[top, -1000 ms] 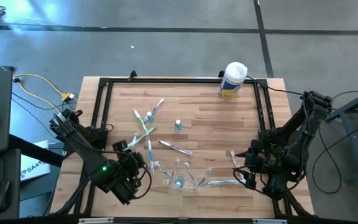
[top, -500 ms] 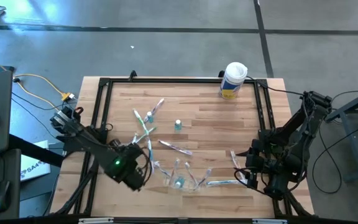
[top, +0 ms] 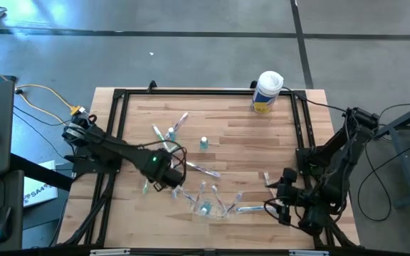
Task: Pick & Place toothbrushing station
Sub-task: Put the green toothbrush into the transparent organizer
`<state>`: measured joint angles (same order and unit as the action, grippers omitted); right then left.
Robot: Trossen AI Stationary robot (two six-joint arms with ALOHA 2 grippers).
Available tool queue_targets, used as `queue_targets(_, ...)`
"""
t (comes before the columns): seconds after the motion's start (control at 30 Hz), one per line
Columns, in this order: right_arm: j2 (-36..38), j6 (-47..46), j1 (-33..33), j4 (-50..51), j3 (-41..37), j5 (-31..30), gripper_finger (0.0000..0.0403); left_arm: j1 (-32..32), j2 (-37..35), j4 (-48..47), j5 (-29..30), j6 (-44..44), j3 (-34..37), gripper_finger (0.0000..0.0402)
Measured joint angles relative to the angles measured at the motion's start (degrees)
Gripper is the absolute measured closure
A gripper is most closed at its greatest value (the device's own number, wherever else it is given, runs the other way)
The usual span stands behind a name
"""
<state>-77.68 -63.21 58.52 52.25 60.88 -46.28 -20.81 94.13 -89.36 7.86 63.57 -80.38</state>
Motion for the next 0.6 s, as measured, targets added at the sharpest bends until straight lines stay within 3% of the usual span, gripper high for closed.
queue_targets(0.2, -3.10, -0.22, 0.38, -6.65, 0.00, 4.93, 0.0155, 5.66, -2.72, 2.64, -0.43, -5.06, 2.63, 0.0249)
queue_targets(0.33, -4.55, -0.21, 1.52, -9.71, -0.01, 5.58, 0.0155, 7.84, -7.16, 6.36, -1.21, -5.24, 9.23, 0.0249)
queue_targets(0.47, -5.13, -1.36, 2.82, -10.49, -0.02, 5.58, 0.0155, 8.64, -12.08, 17.54, -2.00, -5.28, 16.65, 0.0249)
queue_targets(0.6, -5.14, -2.05, 3.54, -10.62, 0.00, 5.22, 0.0155, 8.60, -13.86, 22.62, -1.47, -5.98, 22.47, 0.0249)
